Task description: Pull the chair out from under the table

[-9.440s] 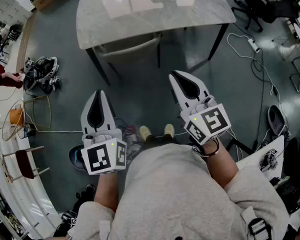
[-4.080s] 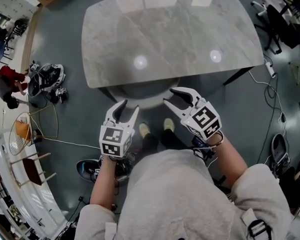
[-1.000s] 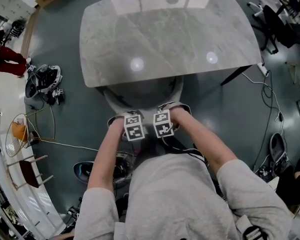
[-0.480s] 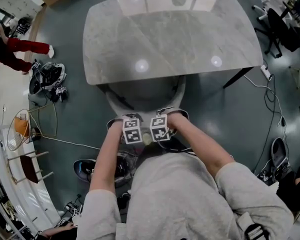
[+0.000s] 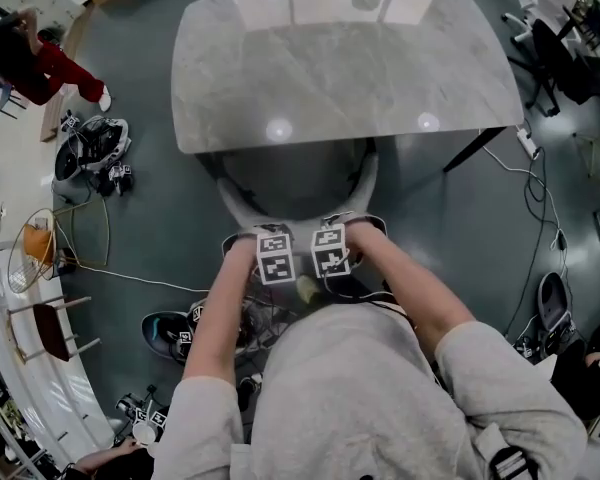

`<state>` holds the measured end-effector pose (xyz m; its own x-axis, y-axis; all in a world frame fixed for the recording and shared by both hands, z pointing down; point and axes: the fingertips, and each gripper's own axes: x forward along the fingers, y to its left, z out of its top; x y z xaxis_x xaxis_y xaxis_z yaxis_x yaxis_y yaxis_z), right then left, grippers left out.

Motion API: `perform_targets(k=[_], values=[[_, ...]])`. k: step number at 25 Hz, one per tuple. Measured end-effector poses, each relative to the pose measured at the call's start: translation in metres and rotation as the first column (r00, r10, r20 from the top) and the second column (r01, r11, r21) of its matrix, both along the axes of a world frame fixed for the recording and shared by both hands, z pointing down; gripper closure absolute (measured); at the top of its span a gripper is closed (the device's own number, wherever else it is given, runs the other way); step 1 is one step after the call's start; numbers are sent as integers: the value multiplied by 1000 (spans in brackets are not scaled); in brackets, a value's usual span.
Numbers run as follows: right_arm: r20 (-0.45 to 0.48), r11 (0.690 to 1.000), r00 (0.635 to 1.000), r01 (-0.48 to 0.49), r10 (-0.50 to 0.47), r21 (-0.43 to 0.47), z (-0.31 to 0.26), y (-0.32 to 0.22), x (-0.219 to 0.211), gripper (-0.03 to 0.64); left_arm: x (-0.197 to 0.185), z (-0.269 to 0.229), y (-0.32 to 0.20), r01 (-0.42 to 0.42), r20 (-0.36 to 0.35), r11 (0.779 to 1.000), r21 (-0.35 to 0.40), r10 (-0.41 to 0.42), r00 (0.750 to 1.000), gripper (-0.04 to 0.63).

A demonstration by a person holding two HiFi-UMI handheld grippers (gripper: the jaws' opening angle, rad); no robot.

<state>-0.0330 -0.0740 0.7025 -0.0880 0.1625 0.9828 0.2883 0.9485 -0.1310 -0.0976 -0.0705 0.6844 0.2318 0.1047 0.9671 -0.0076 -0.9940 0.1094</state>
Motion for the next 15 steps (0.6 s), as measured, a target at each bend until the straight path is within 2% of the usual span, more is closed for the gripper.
perform_targets(k=[7, 15], values=[[11, 998, 998, -57, 57, 25, 2, 24, -3, 514, -4, 2, 23, -47, 3, 999, -6, 47, 999, 505], [9, 997, 998, -69, 68, 25, 3, 53, 5, 514, 5, 2, 52, -55, 4, 998, -14, 55, 998, 505]])
